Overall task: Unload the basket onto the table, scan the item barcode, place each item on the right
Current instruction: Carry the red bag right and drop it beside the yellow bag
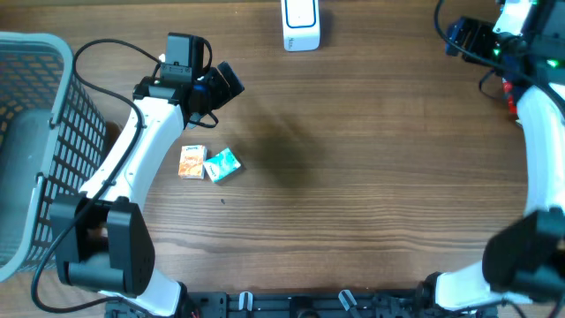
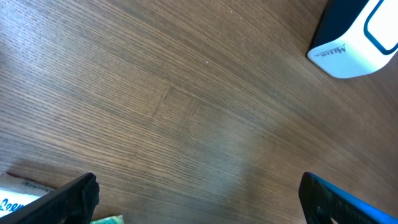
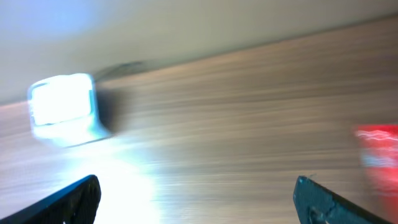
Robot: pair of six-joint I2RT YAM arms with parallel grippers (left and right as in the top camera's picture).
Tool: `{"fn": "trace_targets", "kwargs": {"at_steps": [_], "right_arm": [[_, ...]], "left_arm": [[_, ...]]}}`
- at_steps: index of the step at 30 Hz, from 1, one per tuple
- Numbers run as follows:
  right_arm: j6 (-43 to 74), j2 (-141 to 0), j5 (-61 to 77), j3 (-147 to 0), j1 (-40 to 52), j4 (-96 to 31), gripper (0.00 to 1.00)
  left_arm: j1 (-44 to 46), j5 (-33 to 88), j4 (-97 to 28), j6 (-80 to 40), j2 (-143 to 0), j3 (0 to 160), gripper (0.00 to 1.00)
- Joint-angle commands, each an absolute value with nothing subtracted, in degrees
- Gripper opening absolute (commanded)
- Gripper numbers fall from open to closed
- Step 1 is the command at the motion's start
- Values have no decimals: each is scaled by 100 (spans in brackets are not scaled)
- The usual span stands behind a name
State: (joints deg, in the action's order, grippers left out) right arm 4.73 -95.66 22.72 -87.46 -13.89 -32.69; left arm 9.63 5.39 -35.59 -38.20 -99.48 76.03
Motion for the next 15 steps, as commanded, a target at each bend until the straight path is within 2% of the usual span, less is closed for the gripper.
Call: {"fn": "trace_targets", "kwargs": {"at_steps": [1, 5, 15], "right_arm": [[1409, -9153, 4685, -8739, -1378, -3997, 100], [1678, -9153, 4744, -8558, -1323, -5070, 100], [1865, -9157, 4027, -8016, -161, -5343, 100]], "left_arm": [[947, 460, -3540, -3728, -9950, 7640, 100], [947, 460, -3540, -3728, -9950, 7640, 100], [947, 460, -3540, -3728, -9950, 7640, 100]]}}
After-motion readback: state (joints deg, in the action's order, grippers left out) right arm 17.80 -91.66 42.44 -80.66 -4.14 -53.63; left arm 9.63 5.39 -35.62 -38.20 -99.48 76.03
